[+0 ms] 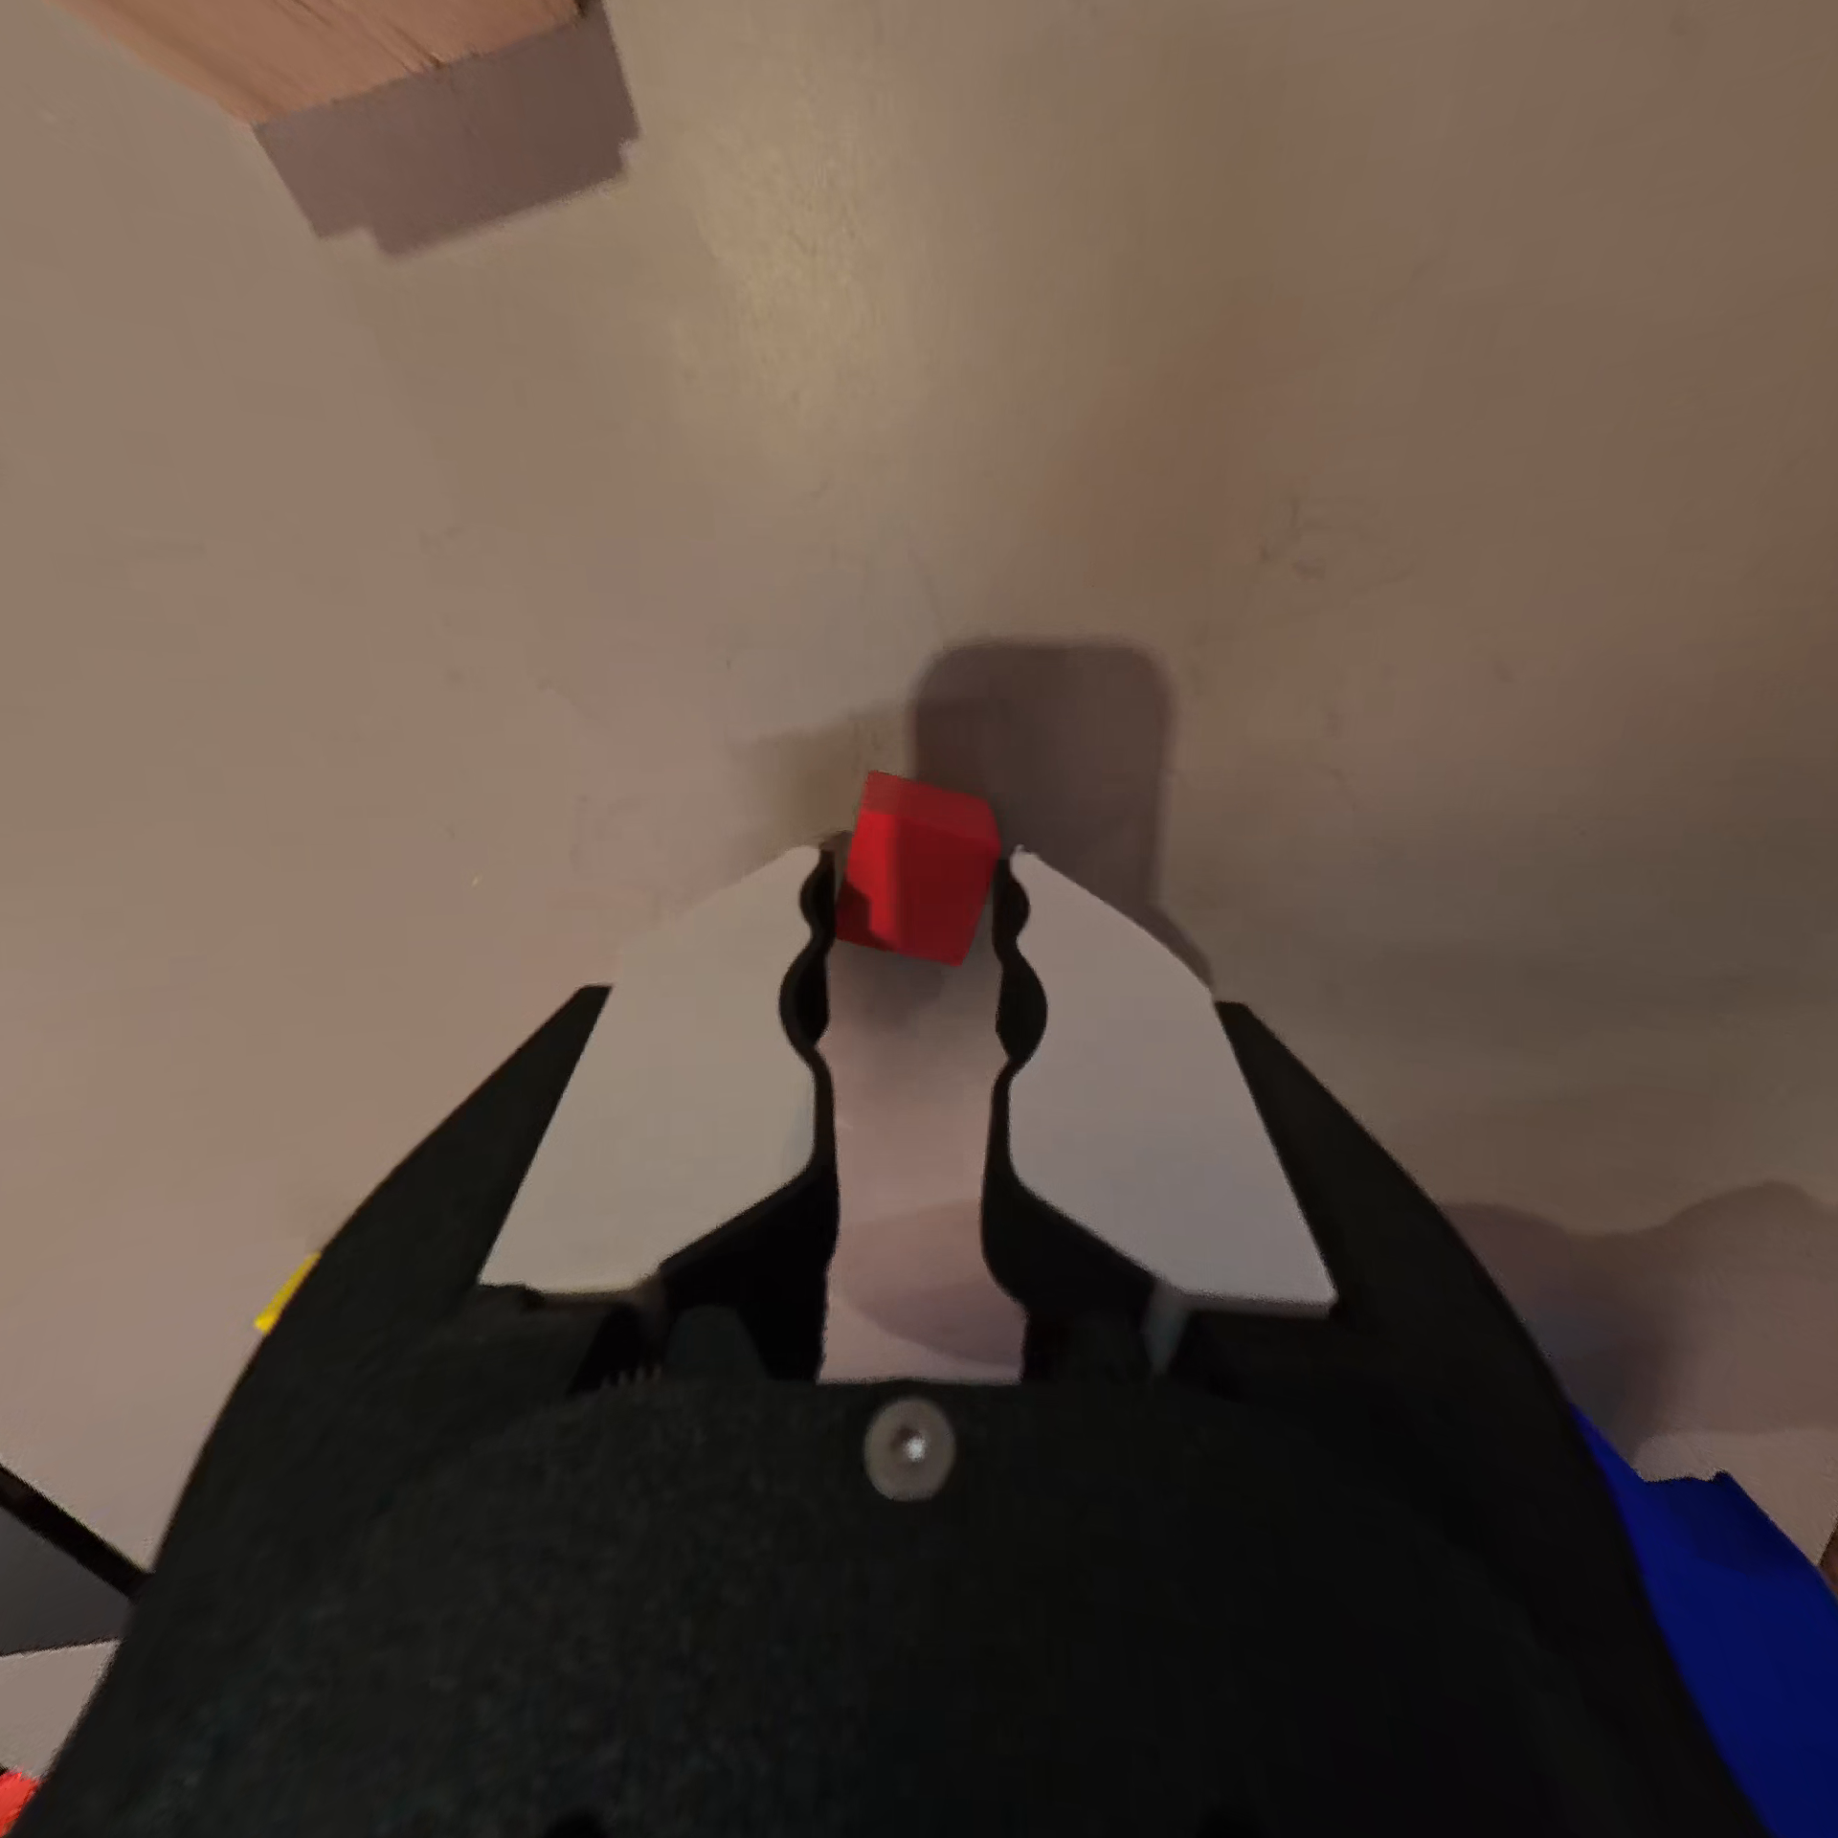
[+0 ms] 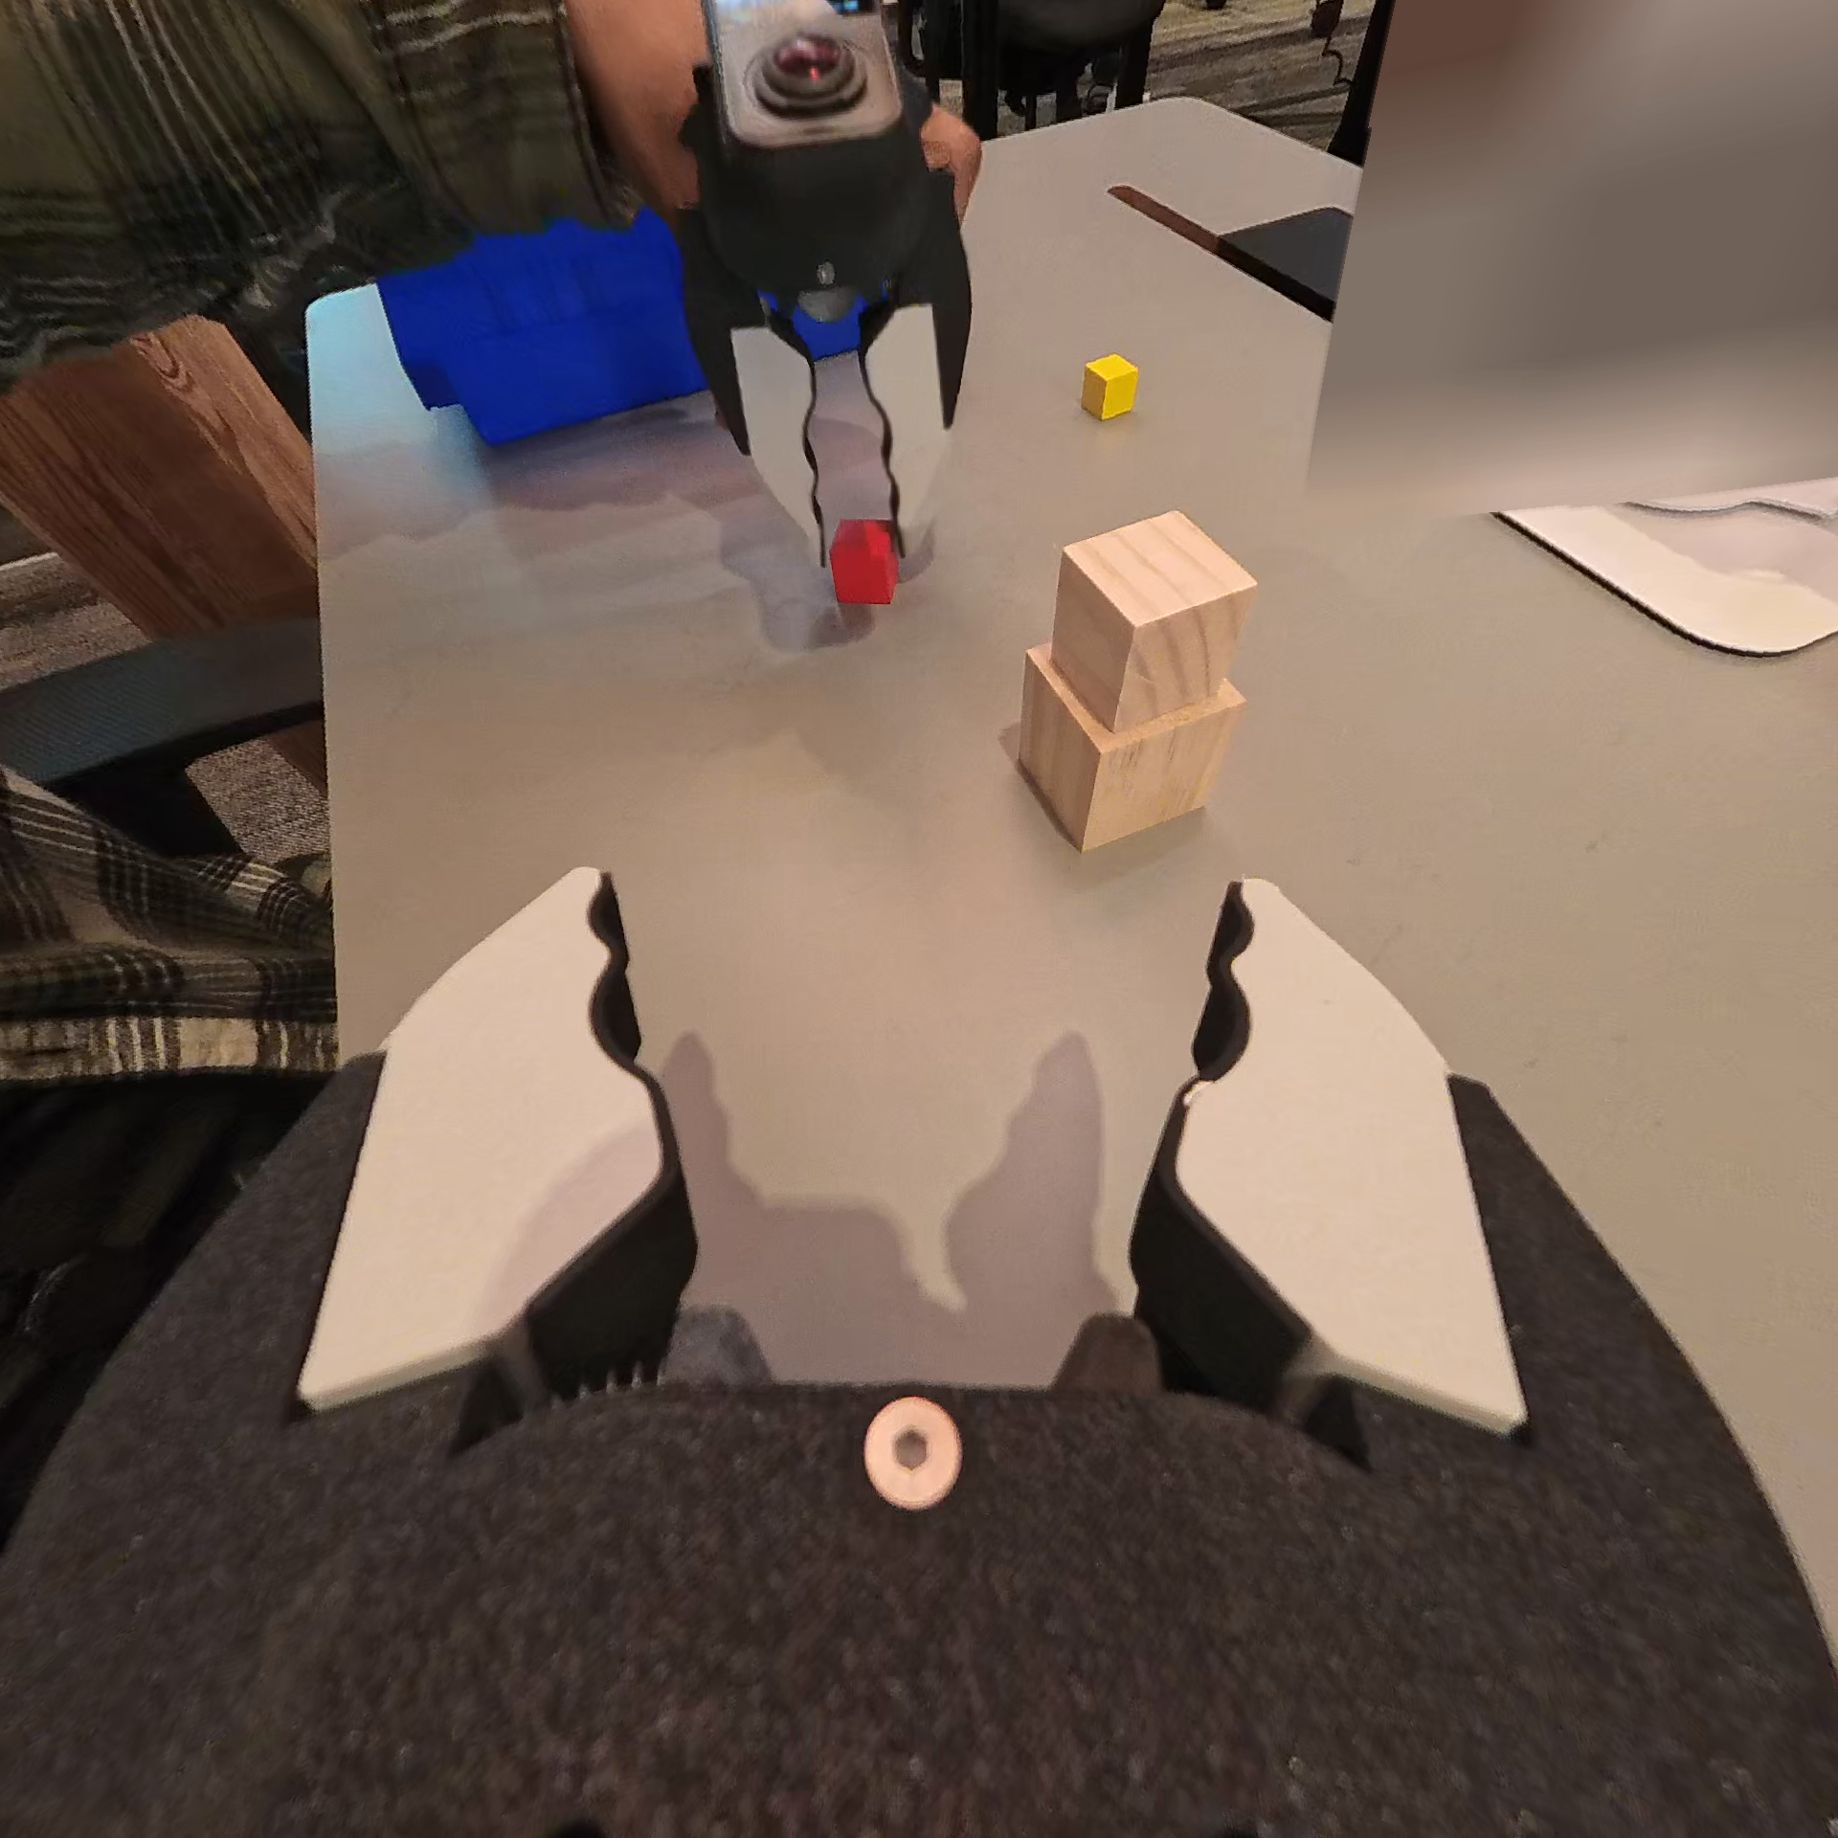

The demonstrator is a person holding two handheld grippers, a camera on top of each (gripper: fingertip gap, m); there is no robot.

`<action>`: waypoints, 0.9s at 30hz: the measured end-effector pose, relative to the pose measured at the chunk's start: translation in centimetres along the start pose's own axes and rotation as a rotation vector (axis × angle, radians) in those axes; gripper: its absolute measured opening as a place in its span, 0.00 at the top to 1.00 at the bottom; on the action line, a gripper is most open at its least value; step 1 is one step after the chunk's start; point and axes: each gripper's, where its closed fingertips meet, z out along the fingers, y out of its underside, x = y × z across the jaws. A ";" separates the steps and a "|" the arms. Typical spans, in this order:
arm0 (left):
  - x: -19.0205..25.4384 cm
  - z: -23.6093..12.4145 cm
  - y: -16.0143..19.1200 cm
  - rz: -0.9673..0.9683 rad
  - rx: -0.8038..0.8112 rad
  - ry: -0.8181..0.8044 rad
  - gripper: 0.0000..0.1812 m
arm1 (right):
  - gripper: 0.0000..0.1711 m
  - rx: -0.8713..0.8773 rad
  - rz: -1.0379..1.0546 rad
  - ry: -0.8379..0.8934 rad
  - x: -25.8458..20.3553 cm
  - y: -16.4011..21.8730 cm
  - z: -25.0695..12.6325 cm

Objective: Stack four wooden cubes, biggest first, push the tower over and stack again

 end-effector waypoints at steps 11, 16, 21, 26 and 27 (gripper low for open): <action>-2.6 -3.9 -3.1 -0.230 0.235 -0.067 0.85 | 0.36 0.010 0.006 0.013 0.3 -0.2 -0.4; -4.7 -9.1 -6.8 -0.321 0.260 -0.112 0.85 | 0.36 -0.003 0.014 0.007 0.3 0.1 -0.2; -5.4 -11.5 -11.5 -0.317 0.151 -0.093 0.85 | 0.36 -0.018 0.014 0.001 0.1 0.4 0.1; -6.6 -10.6 -14.8 -0.360 0.098 -0.100 0.85 | 0.36 -0.021 0.020 0.006 0.3 0.5 -0.2; -6.7 -10.2 -15.0 -0.362 0.085 -0.099 0.85 | 0.36 -0.017 0.020 0.006 0.3 0.4 -0.4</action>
